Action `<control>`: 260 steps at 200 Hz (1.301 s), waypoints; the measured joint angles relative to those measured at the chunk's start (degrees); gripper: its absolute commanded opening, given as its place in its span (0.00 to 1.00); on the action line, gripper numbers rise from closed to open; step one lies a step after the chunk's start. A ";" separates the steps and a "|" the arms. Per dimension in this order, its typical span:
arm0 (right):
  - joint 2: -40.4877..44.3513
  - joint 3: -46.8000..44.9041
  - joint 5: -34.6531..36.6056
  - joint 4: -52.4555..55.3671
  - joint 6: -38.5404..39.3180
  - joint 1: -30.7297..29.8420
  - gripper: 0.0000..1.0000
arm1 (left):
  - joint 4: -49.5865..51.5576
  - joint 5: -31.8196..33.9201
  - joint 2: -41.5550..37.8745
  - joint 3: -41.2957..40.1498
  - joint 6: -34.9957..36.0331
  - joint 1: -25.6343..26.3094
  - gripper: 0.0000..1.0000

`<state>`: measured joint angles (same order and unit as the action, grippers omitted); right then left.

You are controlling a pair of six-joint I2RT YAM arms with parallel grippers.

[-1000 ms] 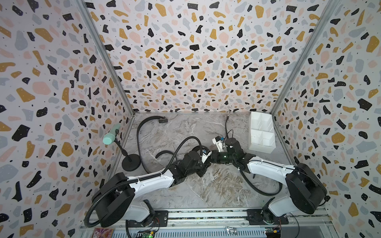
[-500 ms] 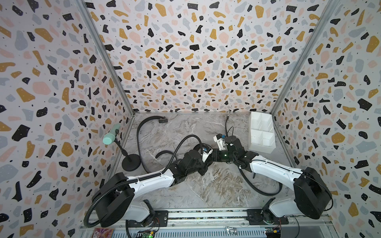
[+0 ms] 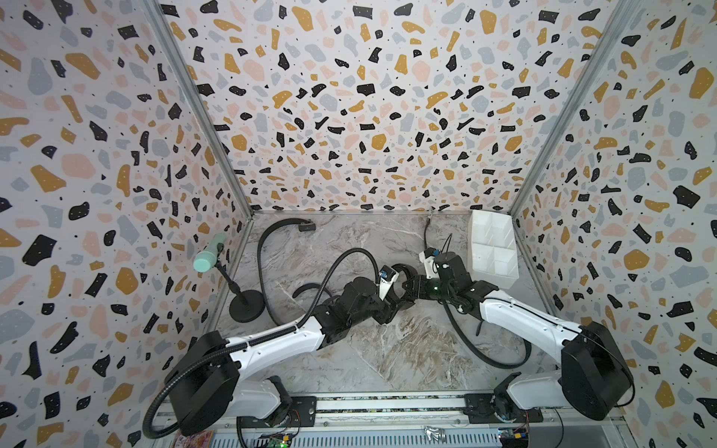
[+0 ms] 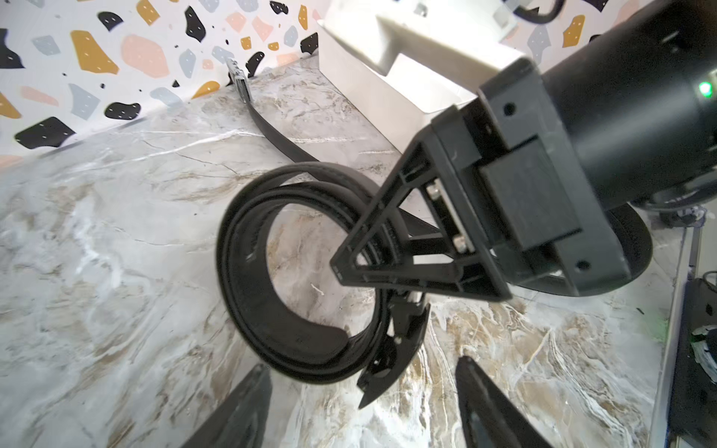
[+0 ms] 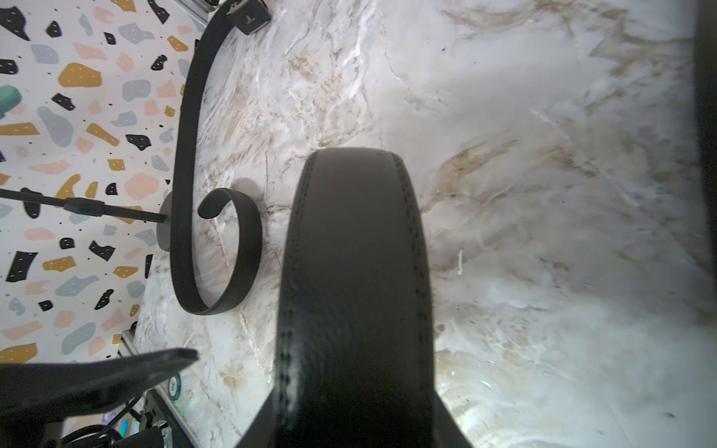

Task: Place the belts into the storage roll
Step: Pick up the belt from the center of the board.

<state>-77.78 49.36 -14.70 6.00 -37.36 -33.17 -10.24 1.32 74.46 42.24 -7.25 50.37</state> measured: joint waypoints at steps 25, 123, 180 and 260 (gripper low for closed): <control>1.75 2.73 1.79 4.79 2.89 2.51 0.16 | 1.05 2.93 -2.89 -0.09 -0.11 -0.22 0.81; 6.08 13.57 7.63 19.45 15.87 20.26 0.17 | 1.16 5.70 4.90 -1.25 -4.59 -3.78 0.86; 3.58 16.98 10.19 20.50 23.63 33.18 0.18 | 0.17 5.25 6.80 -1.01 -5.70 -4.61 0.88; -3.02 17.59 11.50 16.83 31.32 43.25 0.18 | -1.27 4.50 6.88 -1.42 -5.88 -6.80 0.89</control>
<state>-80.79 66.96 -3.20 22.83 -6.04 10.09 -11.51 5.82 81.34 40.82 -13.13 43.57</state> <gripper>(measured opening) 0.380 0.887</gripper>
